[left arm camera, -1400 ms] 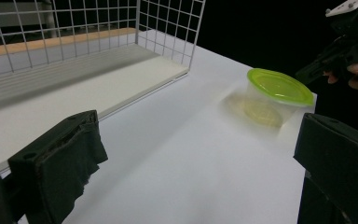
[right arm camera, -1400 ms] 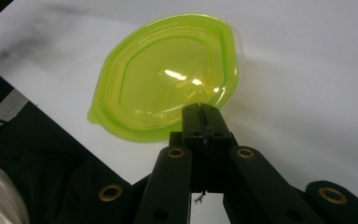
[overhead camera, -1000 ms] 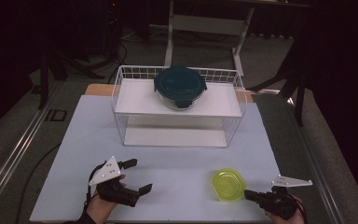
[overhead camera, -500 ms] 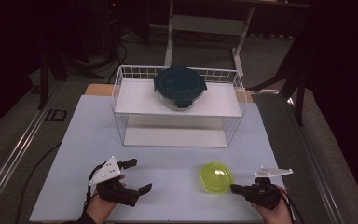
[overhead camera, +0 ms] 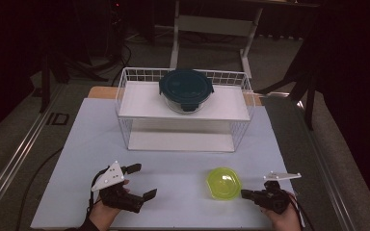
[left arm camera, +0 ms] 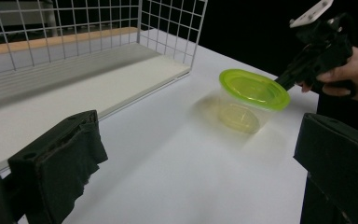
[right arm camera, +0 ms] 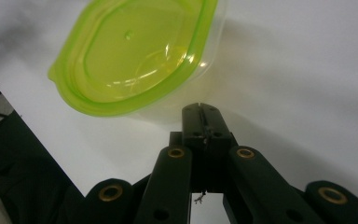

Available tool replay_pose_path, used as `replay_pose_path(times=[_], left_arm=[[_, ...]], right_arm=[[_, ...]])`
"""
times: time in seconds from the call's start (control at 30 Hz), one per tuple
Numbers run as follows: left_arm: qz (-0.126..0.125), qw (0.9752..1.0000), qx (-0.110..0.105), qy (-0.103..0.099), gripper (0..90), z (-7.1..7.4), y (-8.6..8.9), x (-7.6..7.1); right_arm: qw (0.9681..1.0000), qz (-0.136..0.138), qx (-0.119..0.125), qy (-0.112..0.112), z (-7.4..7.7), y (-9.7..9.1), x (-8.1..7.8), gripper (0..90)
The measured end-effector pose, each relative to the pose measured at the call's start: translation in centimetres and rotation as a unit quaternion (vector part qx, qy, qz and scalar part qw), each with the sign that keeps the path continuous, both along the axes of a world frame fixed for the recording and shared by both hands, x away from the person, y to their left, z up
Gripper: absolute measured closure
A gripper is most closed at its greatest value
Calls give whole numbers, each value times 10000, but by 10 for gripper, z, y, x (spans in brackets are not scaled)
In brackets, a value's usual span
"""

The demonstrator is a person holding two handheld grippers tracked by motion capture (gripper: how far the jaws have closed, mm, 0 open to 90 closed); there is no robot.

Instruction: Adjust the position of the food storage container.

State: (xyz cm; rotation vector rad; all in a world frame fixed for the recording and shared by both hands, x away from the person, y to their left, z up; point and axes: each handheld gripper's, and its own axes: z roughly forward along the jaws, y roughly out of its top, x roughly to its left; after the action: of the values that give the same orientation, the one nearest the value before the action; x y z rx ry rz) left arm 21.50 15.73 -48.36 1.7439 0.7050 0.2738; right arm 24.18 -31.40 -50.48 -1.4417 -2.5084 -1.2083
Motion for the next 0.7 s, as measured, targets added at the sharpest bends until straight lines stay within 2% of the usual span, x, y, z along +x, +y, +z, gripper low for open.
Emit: replay_pose_path(times=[0.03, 0.17, 0.33, 0.5, 0.7], left_arm=[[5, 10000, -4, 0, 4, 0, 0, 0], [4, 10000, -13, 20, 4, 0, 0, 1], [5, 10000, -6, 15, 4, 0, -1, 0], [9, 10000, 4, 35, 4, -1, -1, 1], [5, 10000, 2, 18, 4, 0, 0, 1]], right_arm=[[10000, 51, 3, 81, -3, 3, 1, 900], [9997, 178, -38, 179, -8, 13, 5, 900], [9994, 294, -48, 202, -8, 23, 8, 900], [9987, 466, 5, 228, -7, 38, 15, 900], [9974, 673, -65, 231, -7, 60, 22, 900]])
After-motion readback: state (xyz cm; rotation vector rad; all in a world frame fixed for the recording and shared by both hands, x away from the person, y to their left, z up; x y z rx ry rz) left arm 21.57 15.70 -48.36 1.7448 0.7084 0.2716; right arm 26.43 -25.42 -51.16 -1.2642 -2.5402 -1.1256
